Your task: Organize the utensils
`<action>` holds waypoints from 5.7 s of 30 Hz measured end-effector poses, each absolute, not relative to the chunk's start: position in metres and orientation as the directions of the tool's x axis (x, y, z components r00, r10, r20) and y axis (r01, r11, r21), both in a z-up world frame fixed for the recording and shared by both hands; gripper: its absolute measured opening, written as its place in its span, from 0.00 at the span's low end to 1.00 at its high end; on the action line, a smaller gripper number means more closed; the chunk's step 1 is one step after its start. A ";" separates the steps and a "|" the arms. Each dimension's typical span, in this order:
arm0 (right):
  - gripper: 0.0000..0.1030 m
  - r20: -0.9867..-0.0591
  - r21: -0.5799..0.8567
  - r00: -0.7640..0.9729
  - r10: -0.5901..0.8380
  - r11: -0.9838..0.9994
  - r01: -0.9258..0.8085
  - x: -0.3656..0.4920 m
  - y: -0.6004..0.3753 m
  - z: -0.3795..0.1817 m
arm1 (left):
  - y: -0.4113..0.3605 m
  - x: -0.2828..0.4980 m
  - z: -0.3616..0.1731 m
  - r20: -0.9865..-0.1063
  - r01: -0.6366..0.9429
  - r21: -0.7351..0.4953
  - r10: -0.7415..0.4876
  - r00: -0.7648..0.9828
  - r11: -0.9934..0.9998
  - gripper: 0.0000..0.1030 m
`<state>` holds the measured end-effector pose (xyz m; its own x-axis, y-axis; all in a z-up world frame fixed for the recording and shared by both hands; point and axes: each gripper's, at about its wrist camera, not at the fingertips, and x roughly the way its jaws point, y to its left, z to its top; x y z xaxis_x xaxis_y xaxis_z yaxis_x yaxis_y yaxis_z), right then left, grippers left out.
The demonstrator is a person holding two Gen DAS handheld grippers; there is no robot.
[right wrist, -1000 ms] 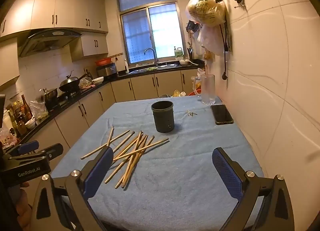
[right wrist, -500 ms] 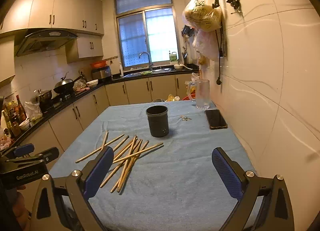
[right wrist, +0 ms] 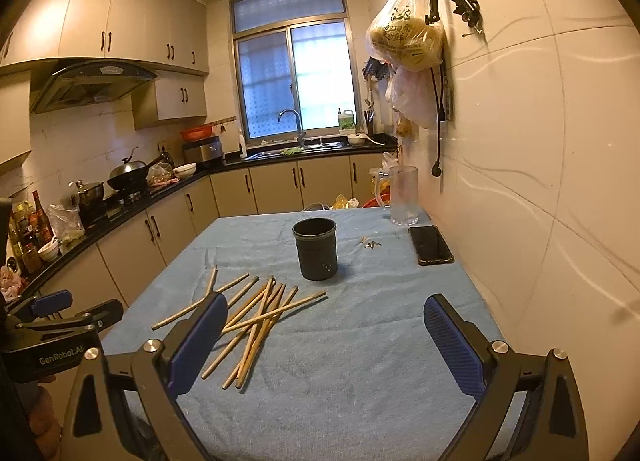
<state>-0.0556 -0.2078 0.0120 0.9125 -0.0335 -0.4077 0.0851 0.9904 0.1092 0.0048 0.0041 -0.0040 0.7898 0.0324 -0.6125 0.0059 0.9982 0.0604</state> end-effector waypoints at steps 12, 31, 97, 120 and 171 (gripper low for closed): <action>0.97 -0.401 0.099 0.915 -0.040 0.991 0.087 -0.058 -0.205 0.015 | 0.014 0.003 -0.003 -0.602 -0.011 0.056 0.043 0.797 0.998 0.86; 0.95 -0.401 0.103 0.915 -0.030 0.992 0.078 -0.059 -0.204 0.016 | 0.020 0.004 -0.004 -0.608 -0.022 0.058 0.053 0.793 0.998 0.86; 0.58 -0.705 0.485 0.634 0.319 0.869 0.102 0.168 -0.226 -0.130 | 0.057 0.245 -0.093 -0.841 0.076 -0.097 -0.123 0.527 0.992 0.86; 0.18 -0.749 0.584 0.569 0.341 0.745 0.322 0.257 -0.242 -0.174 | 0.044 0.363 -0.146 -0.936 -0.013 -0.121 -0.110 0.333 0.993 0.33; 0.07 -0.290 0.255 0.941 0.175 0.962 -0.100 0.127 -0.268 0.074 | -0.033 0.207 0.124 -0.459 0.249 -0.187 -0.309 0.833 0.950 0.07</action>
